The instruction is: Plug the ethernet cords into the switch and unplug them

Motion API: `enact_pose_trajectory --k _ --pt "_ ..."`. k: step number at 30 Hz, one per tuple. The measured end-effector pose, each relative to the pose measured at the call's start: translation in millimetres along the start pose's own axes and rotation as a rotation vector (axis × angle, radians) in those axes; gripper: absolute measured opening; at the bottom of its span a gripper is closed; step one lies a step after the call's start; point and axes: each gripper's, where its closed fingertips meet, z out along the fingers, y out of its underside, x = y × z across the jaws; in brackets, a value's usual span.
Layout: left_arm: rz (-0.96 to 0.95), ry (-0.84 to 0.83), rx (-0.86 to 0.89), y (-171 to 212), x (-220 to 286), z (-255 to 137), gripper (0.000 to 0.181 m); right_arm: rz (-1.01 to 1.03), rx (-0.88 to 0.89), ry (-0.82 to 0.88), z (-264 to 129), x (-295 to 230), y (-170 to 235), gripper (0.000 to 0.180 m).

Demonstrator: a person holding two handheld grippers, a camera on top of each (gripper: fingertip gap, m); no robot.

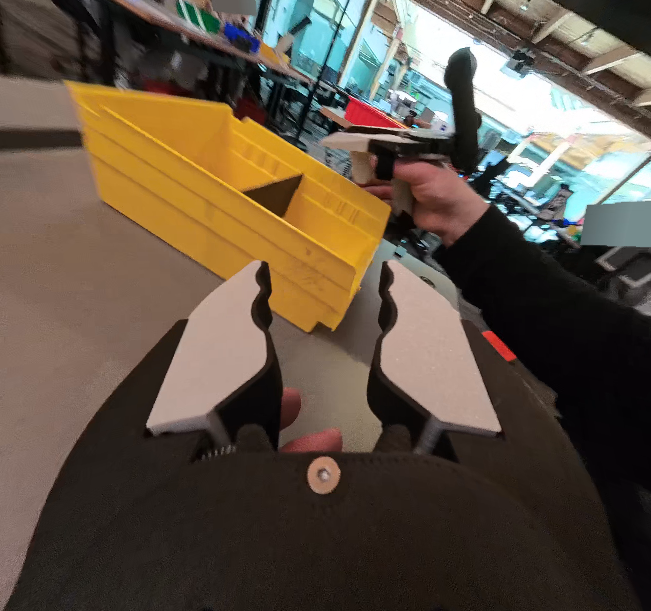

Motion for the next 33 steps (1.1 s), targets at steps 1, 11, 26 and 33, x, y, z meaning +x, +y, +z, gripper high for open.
enact_pose_trajectory --k 1,11,26,33 --pt "0.047 -0.040 0.018 -10.6 -5.2 -19.5 0.060 -0.042 0.032 0.033 -11.3 -1.6 -10.6 0.086" --pt "0.397 -0.910 0.104 -108.6 -113.8 -322.2 0.075 -0.304 0.333 -0.118 -110.4 -165.2 -92.1 0.088" --pt "0.134 -1.300 -0.324 1.6 -228.5 -511.3 0.055 -0.215 0.195 -0.621 -111.8 -410.3 -14.2 0.083" --pt "0.120 -1.278 -0.351 8.5 -241.8 -520.0 0.012 -0.206 0.154 -0.643 -94.1 -418.1 15.5 0.076"
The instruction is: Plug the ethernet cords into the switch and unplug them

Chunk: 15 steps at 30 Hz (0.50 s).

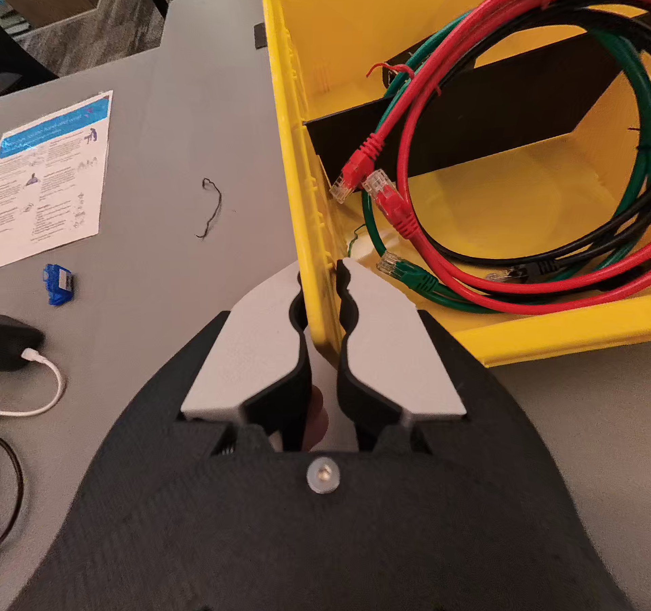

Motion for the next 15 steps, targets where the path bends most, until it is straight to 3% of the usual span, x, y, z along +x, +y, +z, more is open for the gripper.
enact_pose_trajectory --k 6,15 --pt "0.011 0.096 0.006 -0.2 -15.5 7.7 0.009 -0.004 -0.026 0.022 1.4 15.0 17.8 0.076" --pt "-0.024 0.087 0.033 -0.9 -32.7 12.5 0.012 0.072 -0.071 0.083 -3.3 52.7 38.5 0.080"
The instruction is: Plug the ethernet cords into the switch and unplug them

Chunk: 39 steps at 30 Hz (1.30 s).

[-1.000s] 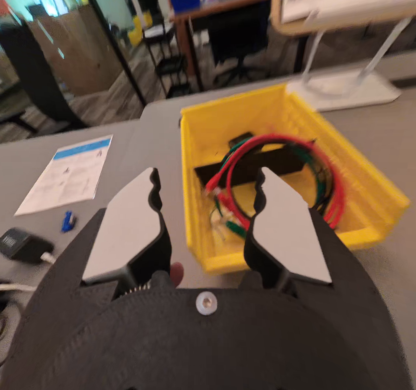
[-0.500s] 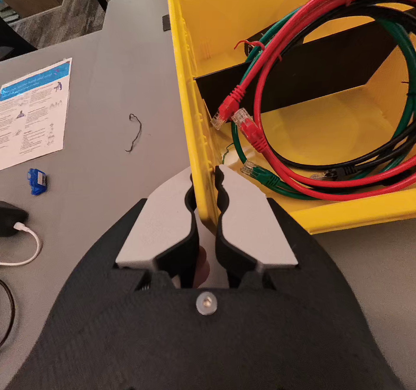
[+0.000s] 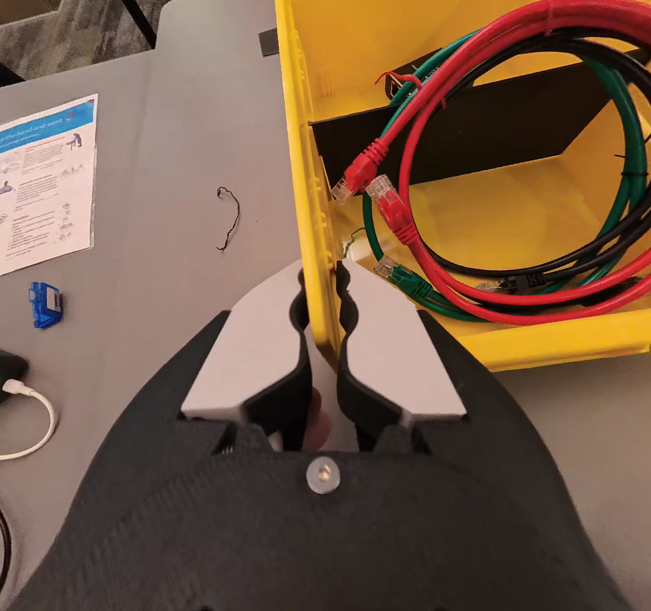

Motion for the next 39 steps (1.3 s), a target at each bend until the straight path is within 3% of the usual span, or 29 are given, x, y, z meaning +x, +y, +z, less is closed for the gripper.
enact_pose_trajectory --k 2,4,9,13,16,21,27,39 --pt "-0.015 -0.042 0.024 -4.5 -6.3 -4.7 0.045 -0.037 -0.013 0.003 1.6 -4.9 2.4 0.082" --pt "0.000 -0.101 0.093 -20.2 -9.8 -19.7 0.065 -0.077 -0.025 0.006 3.1 -10.5 4.5 0.084" --pt "0.247 -0.163 0.344 -83.6 39.6 -68.6 0.055 -0.052 -0.032 -0.021 9.3 -25.5 5.7 0.090" --pt "0.296 0.038 0.480 -121.3 129.3 -85.1 0.057 -0.058 -0.028 -0.044 17.6 -39.4 -0.7 0.095" --pt "0.359 0.218 0.480 -129.5 205.1 -80.6 0.068 -0.041 -0.031 -0.060 25.3 -46.7 -6.5 0.099" --pt "0.339 0.543 0.411 -118.6 326.4 -56.5 0.082 -0.063 -0.082 -0.025 44.0 -46.4 -5.4 0.106" --pt "0.404 0.700 0.239 -73.6 414.8 -16.7 0.089 -0.099 -0.156 -0.005 50.6 -45.9 18.0 0.108" --pt "0.360 0.730 0.156 -48.6 427.0 1.2 0.084 -0.097 -0.225 -0.048 48.9 -46.5 33.9 0.111"
